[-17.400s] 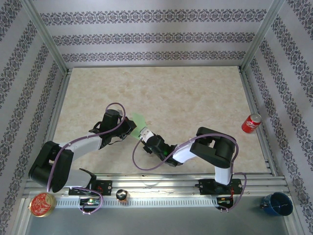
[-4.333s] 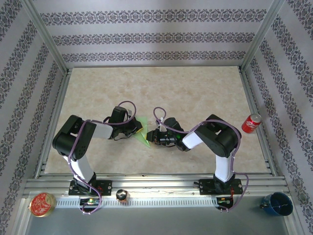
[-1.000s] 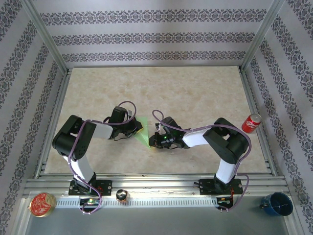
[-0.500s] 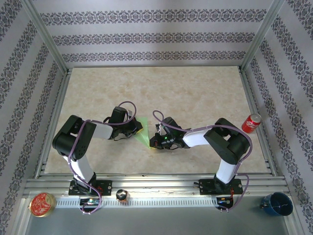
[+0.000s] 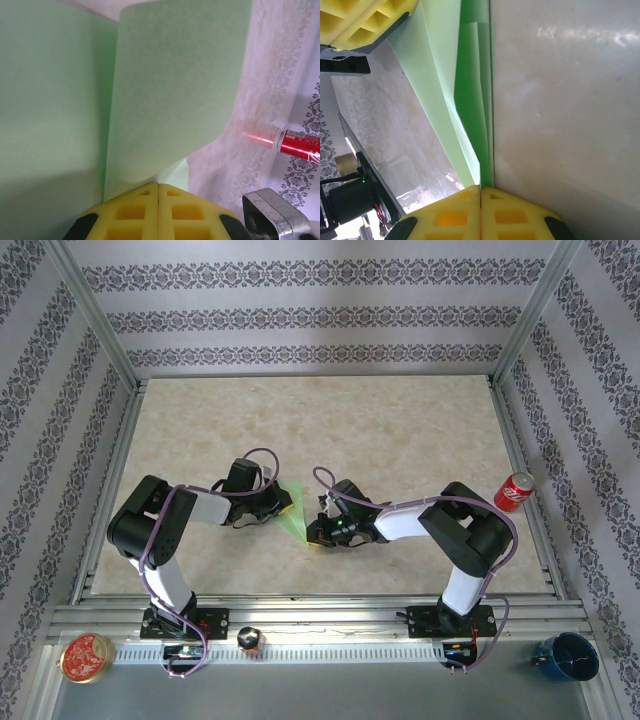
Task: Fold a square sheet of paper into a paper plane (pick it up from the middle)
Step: Fourth fold the wing at the center of the table.
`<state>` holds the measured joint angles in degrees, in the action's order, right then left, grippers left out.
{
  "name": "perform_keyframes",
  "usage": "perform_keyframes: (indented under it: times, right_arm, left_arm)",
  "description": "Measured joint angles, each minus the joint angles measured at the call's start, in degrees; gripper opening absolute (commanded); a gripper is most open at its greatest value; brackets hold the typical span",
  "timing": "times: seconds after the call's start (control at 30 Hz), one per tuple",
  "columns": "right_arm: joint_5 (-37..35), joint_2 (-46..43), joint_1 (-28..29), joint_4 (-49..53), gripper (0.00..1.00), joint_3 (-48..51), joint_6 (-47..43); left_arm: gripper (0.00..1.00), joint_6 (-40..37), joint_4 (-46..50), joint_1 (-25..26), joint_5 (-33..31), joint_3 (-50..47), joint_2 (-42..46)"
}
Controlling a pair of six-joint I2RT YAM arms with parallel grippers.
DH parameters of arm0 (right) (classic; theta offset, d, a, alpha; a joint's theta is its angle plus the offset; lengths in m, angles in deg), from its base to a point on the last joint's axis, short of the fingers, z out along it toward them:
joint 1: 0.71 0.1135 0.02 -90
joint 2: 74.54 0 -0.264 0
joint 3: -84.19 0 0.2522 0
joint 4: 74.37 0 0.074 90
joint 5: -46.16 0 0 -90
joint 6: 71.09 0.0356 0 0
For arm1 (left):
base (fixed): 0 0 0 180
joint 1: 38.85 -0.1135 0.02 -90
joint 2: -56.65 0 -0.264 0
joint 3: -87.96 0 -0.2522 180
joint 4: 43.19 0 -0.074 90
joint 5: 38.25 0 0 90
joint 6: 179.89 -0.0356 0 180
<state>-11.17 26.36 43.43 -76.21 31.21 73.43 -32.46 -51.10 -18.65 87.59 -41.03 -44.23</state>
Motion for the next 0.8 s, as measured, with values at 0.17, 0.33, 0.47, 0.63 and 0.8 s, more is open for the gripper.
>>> perform_keyframes:
  times: [0.17,0.33,0.47,0.63,0.8]
  right_arm:
    - [0.70,-0.79,0.00,1.20,0.17,0.00,-0.48]
    - [1.05,-4.28,-0.15,5.44,0.20,0.02,-0.55]
    - [0.79,-8.41,-1.33,6.91,0.19,-0.07,-0.79]
    - [1.33,-8.20,-1.77,7.63,0.11,-3.41,-1.11]
    - [2.25,-2.40,-1.62,8.15,0.06,-10.97,-1.88]
  left_arm:
    - [0.02,-0.02,-0.02,0.02,-0.20,0.00,0.00]
    - [0.01,-0.02,0.00,0.02,-0.70,0.00,0.11]
    - [0.01,-0.02,0.02,0.02,-1.20,0.00,0.22]
    - [0.01,-0.02,0.00,0.02,-1.40,0.00,0.22]
    - [0.01,-0.02,0.00,0.00,-1.40,0.00,0.22]
